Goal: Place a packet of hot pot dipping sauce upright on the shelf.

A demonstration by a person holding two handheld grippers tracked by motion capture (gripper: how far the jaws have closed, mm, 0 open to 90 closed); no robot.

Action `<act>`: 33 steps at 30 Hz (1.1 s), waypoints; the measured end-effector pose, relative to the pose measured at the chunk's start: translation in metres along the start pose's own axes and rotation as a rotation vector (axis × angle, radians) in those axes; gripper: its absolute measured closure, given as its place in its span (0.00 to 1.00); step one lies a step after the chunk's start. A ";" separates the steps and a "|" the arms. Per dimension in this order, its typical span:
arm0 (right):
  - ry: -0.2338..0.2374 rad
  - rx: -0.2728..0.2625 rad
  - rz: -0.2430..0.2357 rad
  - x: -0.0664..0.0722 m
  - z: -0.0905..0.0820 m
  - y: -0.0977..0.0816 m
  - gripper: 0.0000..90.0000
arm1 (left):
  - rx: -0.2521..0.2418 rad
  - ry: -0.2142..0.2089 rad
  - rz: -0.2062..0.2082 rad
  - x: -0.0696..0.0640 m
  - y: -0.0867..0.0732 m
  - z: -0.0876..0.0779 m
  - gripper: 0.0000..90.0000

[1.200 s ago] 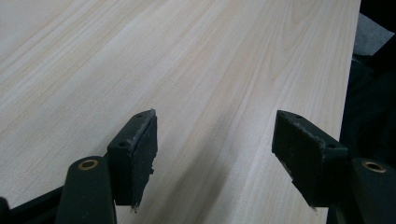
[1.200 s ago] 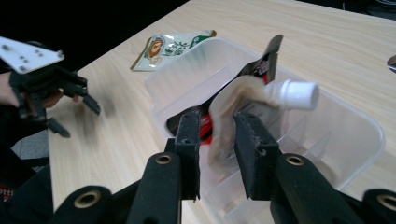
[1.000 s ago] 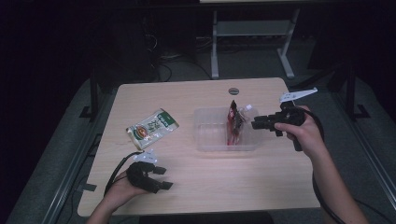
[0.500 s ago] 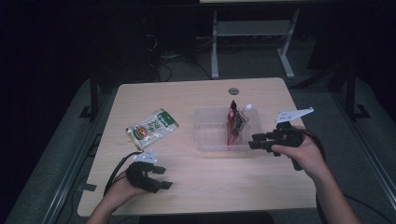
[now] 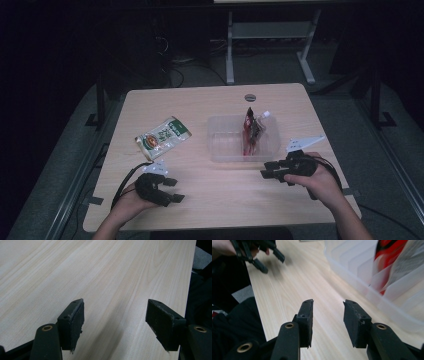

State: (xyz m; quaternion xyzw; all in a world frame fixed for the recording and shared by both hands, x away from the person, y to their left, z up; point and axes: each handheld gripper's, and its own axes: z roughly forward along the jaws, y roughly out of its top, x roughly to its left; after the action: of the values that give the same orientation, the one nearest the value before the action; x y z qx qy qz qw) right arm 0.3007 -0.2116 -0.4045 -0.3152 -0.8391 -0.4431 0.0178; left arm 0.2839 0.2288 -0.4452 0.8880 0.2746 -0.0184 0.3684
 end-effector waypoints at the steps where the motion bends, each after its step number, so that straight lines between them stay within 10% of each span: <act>1: 0.003 0.008 0.003 0.002 0.002 -0.003 0.66 | -0.004 0.000 -0.004 0.000 0.000 0.000 0.34; 19: -0.022 0.070 -0.030 0.008 0.022 -0.023 0.59 | -0.012 0.037 -0.005 0.007 0.003 -0.005 0.34; 33: -0.016 0.073 -0.026 0.008 0.021 -0.025 0.57 | -0.065 0.145 -0.030 0.038 0.028 -0.022 0.37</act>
State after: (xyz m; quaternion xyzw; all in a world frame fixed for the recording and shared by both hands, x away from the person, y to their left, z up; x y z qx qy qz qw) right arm 0.2859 -0.2016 -0.4331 -0.3072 -0.8587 -0.4099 0.0168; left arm 0.3266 0.2455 -0.4196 0.8705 0.3142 0.0496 0.3756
